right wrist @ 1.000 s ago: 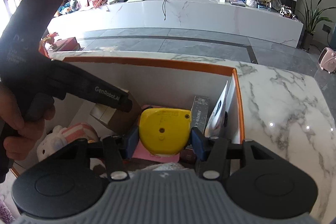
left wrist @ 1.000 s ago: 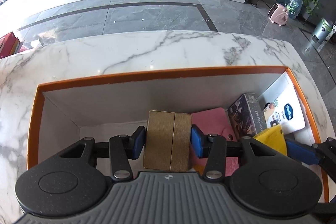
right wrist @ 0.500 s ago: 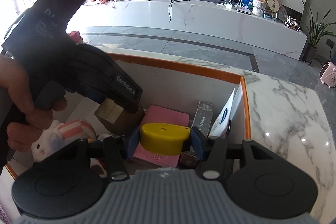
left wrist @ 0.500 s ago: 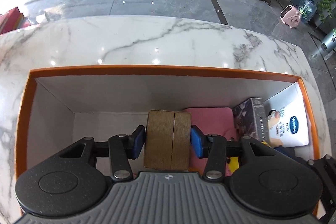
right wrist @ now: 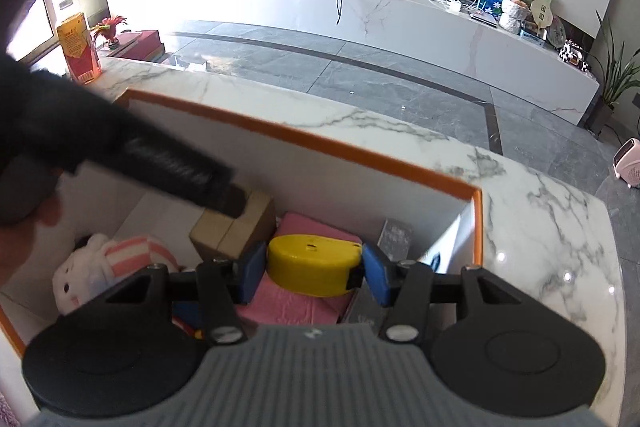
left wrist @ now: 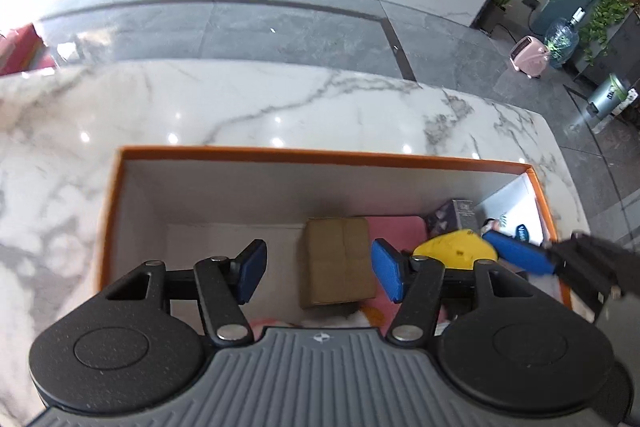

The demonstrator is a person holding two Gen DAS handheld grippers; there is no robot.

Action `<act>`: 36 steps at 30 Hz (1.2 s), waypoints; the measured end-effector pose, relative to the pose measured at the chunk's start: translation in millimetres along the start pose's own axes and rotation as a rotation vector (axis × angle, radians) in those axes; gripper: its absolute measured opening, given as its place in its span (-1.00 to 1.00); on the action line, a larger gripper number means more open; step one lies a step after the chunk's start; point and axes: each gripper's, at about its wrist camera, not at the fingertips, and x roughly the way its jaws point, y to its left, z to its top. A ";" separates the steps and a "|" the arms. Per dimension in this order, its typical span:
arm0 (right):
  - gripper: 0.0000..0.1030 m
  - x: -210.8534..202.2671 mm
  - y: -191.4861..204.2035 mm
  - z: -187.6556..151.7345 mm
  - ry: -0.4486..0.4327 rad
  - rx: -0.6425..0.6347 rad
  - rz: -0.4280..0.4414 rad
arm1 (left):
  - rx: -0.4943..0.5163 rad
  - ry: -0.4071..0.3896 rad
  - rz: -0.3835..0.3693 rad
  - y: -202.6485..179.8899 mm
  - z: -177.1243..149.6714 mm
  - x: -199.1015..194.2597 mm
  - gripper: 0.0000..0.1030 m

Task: Organize objects
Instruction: 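Carry both items into the orange box and open both tools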

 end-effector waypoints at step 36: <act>0.07 74.5 1.0 22.7 0.229 0.149 -0.061 | 0.065 -0.078 0.042 18.1 -27.5 -45.1 0.33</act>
